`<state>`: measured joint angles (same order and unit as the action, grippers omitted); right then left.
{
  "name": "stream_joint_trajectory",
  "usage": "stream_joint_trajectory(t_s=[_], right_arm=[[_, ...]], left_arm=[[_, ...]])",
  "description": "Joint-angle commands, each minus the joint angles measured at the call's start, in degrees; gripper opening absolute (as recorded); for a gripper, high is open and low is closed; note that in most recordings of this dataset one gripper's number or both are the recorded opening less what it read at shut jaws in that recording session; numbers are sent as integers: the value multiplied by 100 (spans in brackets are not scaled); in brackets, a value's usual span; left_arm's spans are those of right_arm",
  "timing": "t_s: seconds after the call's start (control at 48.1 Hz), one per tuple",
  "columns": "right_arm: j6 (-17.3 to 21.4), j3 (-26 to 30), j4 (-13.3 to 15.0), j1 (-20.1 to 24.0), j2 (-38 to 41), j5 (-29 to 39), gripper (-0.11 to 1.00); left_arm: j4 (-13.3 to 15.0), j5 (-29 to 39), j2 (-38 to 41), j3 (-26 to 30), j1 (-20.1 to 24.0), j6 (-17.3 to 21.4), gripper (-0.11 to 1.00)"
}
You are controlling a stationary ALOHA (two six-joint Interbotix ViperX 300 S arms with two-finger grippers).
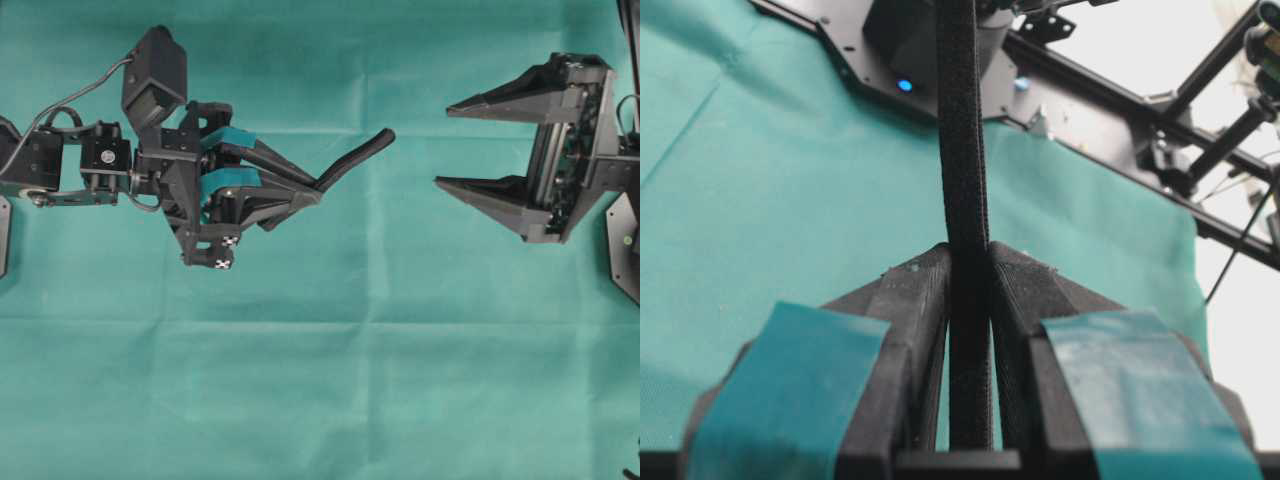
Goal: Peel off the Velcro with your right arm.
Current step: 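Lift the strap with the left gripper, raising its free end upward, then move the open right gripper toward the strap's raised free end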
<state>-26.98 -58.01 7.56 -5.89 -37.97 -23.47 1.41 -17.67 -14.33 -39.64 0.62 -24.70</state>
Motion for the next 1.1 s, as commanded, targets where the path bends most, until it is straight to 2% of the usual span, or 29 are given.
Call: stream_joint_trajectory(t_s=[0.0, 0.437, 1.081], right_arm=[[0, 185, -9, -26, 79, -97, 81], [0, 246, -9, -26, 554, -589, 81], [-9, 554, 0, -26, 1301, -914, 81]], left_arm=[[9, -88, -132, 44, -9, -9, 10], [9, -220, -167, -62, 35, -26, 10], [9, -220, -255, -167, 88, -26, 10]])
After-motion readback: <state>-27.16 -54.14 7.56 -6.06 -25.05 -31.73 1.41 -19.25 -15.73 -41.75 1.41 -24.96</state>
